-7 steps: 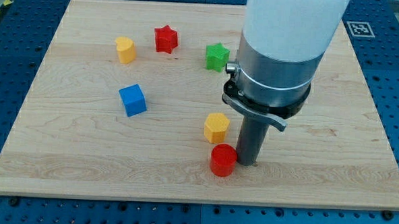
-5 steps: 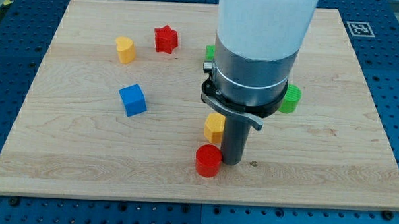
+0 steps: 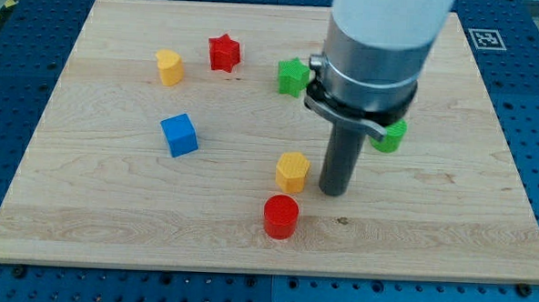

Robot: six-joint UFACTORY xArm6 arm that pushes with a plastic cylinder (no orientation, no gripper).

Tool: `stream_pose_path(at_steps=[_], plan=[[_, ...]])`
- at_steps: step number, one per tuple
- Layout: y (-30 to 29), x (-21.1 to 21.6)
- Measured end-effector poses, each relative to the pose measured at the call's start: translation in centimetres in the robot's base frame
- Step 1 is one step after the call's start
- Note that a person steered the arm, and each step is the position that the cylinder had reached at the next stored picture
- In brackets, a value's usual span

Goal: Push yellow hexagon a bit left

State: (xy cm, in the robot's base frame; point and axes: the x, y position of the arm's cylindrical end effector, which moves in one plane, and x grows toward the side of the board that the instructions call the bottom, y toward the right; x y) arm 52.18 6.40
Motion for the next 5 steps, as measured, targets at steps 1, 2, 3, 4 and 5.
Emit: stream_pose_path(at_steps=[1, 2, 3, 4, 5], plan=[[-1.7, -2.2], [-2.5, -2.3], [-2.5, -1.9], [-2.9, -1.0], [-3.2, -0.8]])
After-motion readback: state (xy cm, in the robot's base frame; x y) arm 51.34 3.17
